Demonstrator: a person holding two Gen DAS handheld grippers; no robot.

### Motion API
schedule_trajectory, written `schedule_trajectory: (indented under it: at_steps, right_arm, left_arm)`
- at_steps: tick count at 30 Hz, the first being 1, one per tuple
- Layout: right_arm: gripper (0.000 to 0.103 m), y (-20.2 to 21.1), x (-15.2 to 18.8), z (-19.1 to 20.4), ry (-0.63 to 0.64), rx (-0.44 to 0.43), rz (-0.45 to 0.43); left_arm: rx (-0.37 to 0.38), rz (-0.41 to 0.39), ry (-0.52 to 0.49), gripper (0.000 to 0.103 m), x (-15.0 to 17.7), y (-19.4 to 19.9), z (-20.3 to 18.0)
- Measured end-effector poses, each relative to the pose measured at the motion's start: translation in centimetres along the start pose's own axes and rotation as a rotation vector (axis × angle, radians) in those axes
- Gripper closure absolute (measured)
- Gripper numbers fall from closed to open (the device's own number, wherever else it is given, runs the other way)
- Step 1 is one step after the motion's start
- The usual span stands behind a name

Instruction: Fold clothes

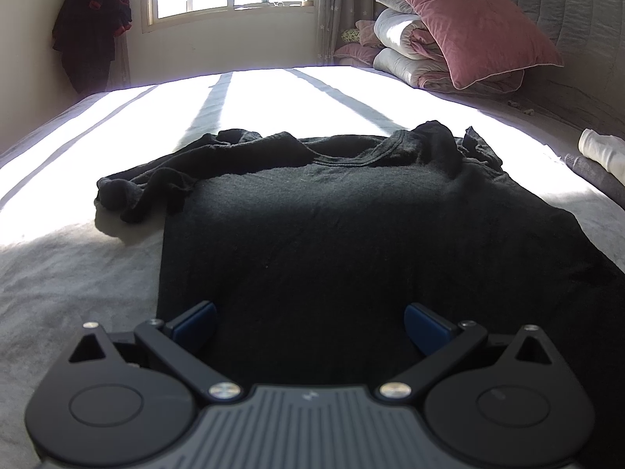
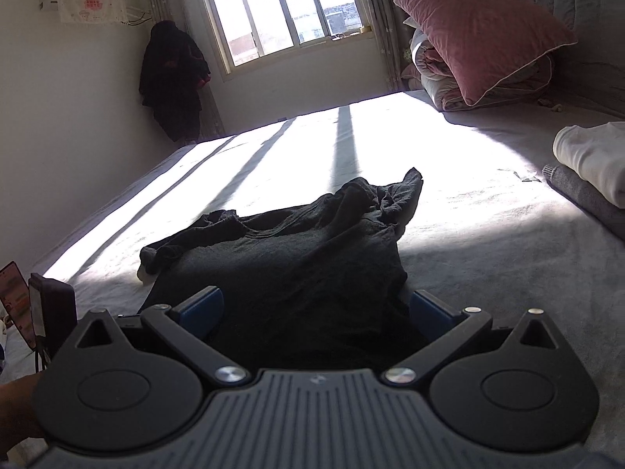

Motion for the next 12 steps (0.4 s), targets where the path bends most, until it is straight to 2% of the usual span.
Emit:
schedule_trajectory:
  at_steps: [12]
  right_arm:
    - [0.000,-2.3,1.4,-0.3,0.014,0.061,0.034]
  left_arm:
    - [0.028,-0.010,0.026,0.000,0.1,-0.1,0.4]
Point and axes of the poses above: each gripper's, at about its wrist camera, not at the fingertips, and y roughly against the way its jaws point, z to its left, x to its underside, the point moved 4 cm from there along -y, roughly the way its jaws point, and after that the axes turned 13 degrees about -y, right-handed, at the moved point
